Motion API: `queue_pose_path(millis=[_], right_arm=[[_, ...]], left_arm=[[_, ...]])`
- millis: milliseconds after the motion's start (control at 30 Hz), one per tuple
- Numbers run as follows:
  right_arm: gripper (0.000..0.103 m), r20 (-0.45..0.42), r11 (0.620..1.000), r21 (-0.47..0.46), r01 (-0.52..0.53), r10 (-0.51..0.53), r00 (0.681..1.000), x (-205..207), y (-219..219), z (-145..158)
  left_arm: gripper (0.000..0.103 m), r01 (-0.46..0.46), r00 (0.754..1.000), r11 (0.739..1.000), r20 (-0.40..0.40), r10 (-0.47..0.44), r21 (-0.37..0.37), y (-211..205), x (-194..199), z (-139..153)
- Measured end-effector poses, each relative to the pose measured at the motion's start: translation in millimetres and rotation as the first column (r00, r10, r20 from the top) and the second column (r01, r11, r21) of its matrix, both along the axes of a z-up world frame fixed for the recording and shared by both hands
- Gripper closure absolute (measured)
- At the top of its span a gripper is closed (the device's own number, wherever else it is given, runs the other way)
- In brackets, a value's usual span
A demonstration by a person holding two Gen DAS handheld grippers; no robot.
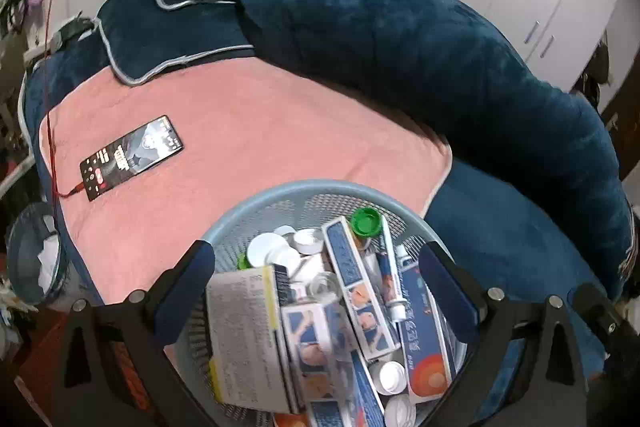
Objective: Organize objects
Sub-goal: 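Carry the green and white caps over the basket and open both grippers, then move both open grippers back toward the pink cap and remaining caps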
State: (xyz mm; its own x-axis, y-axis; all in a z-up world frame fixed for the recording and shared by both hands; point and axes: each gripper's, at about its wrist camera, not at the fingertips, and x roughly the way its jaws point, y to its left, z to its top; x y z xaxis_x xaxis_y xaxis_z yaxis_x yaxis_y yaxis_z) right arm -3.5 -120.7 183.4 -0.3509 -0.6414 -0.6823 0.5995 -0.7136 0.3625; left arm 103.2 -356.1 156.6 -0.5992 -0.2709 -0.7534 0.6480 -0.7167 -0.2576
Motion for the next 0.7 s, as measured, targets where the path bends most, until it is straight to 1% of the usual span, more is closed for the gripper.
queue_pose_path(millis=[267, 467, 700], right_arm=[[0.0, -0.026, 0.999, 0.026, 0.033, -0.032, 0.999, -3.6, 28.8, 1.0], [0.0, -0.016, 0.995, 0.031, 0.099, -0.099, 0.995, -15.4, 64.2, 0.2], [0.0, -0.035, 0.986, 0.071, 0.149, -0.147, 0.989, -21.5, 108.5, -3.6]], left_arm=[[0.001, 0.103, 0.995, 0.994, 0.013, -0.103, -0.043, 37.4, -21.4, 9.6], [0.001, 0.167, 0.986, 0.984, 0.022, -0.166, -0.058, 66.6, -39.6, 15.1], [0.001, 0.256, 0.966, 0.963, 0.064, -0.251, -0.081, 109.0, -66.8, 15.3]])
